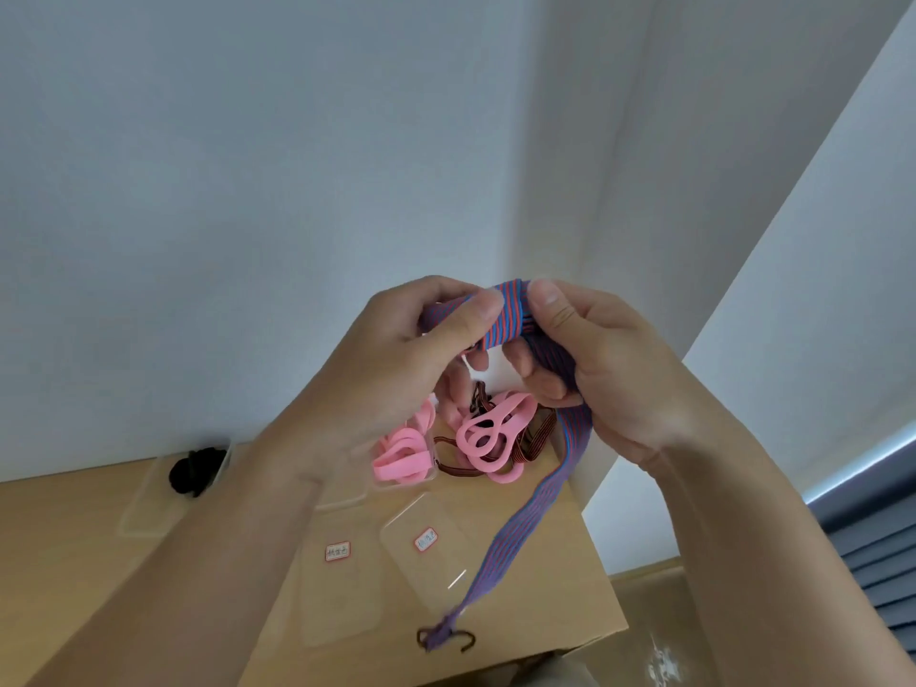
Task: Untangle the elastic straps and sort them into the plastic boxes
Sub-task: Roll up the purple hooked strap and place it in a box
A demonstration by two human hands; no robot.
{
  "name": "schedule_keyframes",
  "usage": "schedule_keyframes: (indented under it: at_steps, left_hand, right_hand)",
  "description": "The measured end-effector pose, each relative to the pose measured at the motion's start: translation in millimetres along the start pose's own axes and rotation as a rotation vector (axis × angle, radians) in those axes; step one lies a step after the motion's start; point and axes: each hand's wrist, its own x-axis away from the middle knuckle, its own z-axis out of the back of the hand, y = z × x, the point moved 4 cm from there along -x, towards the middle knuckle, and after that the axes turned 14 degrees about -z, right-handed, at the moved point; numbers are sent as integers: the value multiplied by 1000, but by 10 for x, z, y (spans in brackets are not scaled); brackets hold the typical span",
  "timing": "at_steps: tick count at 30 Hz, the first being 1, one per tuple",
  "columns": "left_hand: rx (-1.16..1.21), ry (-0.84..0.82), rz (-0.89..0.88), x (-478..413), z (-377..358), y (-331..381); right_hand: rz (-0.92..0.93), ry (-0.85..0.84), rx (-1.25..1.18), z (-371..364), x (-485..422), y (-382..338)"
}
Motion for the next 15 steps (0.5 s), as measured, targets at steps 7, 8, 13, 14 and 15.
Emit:
schedule_keyframes:
  at_steps: [7,8,13,14,15]
  left_hand:
    - [-544,224,-532,6,-172,25]
    - [-647,230,-643,20,-217,31]
    - [-876,209,-951,98,-429,3]
    - [-854,183,-954,94,-448,9]
    - [-808,142,-936,75,-468,20]
  right_hand:
    - [-141,250,-195,25,40,143]
    - [-173,247,-238,11,47,161]
    - [-242,215,-410,50,87,163]
    - [-236,228,-408,82,93,161]
    - [-220,244,-392,124,109,159]
